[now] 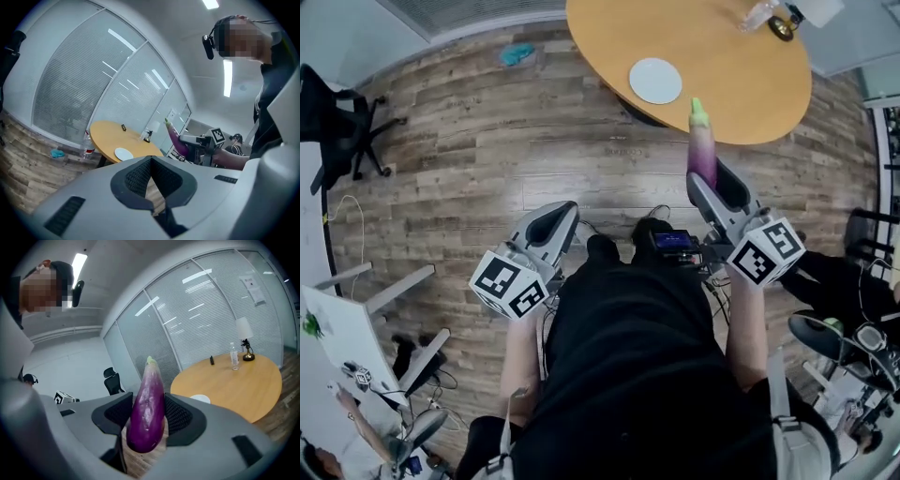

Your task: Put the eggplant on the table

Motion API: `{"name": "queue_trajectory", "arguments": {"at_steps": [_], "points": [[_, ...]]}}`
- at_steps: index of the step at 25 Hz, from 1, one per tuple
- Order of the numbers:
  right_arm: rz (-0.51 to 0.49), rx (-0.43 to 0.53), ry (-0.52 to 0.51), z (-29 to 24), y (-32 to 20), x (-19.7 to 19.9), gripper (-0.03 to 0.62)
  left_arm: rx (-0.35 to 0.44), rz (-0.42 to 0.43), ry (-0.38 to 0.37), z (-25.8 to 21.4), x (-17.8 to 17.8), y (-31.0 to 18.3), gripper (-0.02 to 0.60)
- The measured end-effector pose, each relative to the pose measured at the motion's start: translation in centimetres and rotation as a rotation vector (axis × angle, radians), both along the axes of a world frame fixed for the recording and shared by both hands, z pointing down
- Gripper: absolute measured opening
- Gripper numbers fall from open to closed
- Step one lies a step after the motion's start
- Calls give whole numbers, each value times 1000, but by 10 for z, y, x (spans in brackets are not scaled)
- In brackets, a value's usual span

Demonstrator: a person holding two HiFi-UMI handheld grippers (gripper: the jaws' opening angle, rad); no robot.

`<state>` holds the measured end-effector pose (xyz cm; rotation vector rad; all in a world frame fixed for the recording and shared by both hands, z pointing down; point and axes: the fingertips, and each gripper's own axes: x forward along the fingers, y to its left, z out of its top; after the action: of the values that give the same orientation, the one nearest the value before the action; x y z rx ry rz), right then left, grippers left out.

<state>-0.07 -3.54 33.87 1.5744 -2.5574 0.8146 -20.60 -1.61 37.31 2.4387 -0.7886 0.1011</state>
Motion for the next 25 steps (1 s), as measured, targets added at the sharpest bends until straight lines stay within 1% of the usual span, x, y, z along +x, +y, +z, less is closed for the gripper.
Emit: {"name": "queue_trajectory", "arguments": {"at_steps": [4,6,8,11,14,17,20,22,25], "points": [[54,-37,27,5,19,12,220,-5,43,22,4,6,3,11],[62,-51,34,8,20,19,220,-11,44,28,6,10,2,12],[65,-61,33,12,11,28,219,-21,32,29,6,14,-4,11],[72,-57,6,24,-26,36,220,-15,-11,20,-2,9,-19,11],[77,-61,21,34,-73,51,219,-12,-63,3,-7,8,-30,11],[57,-59,18,34,-114,60,219,-22,-115,-18,-8,5,-40,11],[32,-57,27,34,-157,61,219,-28,-171,-37,-11,1,-61,11],[11,-65,30,40,-180,61,219,-26,-199,-40,-16,5,-76,11],[-28,-91,45,57,-209,64,219,-19,-224,-43,-21,21,-96,11]]}}
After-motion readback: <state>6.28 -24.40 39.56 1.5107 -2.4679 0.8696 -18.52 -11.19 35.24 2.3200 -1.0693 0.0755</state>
